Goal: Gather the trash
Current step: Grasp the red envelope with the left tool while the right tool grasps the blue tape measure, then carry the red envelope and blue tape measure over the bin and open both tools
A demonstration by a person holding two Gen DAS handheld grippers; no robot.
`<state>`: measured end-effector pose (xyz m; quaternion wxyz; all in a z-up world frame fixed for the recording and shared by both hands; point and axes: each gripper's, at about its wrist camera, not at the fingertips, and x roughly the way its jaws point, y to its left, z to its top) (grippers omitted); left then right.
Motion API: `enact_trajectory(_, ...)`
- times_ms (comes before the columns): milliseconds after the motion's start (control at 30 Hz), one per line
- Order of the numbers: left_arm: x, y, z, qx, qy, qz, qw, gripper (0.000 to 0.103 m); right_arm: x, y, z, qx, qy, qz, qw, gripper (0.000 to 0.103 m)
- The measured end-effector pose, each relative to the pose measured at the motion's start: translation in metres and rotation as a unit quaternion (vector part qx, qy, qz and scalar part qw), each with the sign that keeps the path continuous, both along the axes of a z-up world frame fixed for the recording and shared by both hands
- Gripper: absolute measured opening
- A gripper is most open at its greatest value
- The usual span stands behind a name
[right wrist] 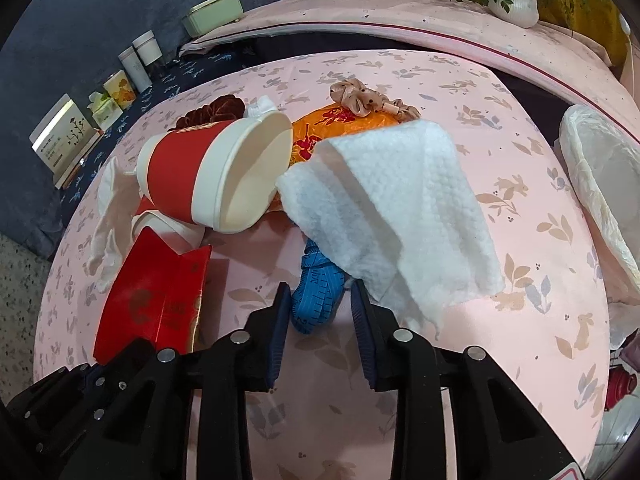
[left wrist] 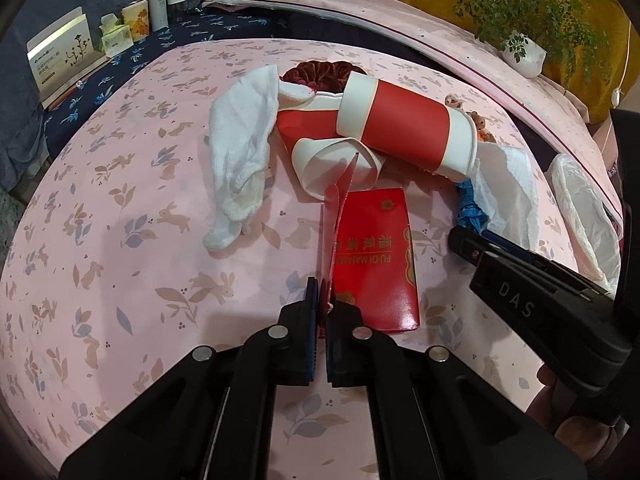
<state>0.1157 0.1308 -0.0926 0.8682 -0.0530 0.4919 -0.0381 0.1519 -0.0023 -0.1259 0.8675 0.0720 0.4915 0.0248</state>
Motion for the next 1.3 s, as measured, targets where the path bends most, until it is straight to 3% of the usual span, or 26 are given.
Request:
enact_trajectory(200, -0.007, -0.004, 0.009, 0.005, -0.011, -0.001, 0.9999, 0.001, -0.010, -0.009, 0.008, 0.033, -0.003, 0.003, 0.999, 0.016)
enact_trajectory(867, -0.030, -0.049, 0.071, 0.003, -0.076, -0.035, 0.9965, 0.000, -0.062, -0.059, 0.100, 0.103, -0.102, -0.008, 0.989, 0.012)
enact_trajectory(1300, -0.021, -0.112, 0.110, 0.006, -0.117, -0.087, 0.9894, 0.000, -0.077, -0.126, 0.127, 0.089, -0.145, -0.069, 0.983, 0.012)
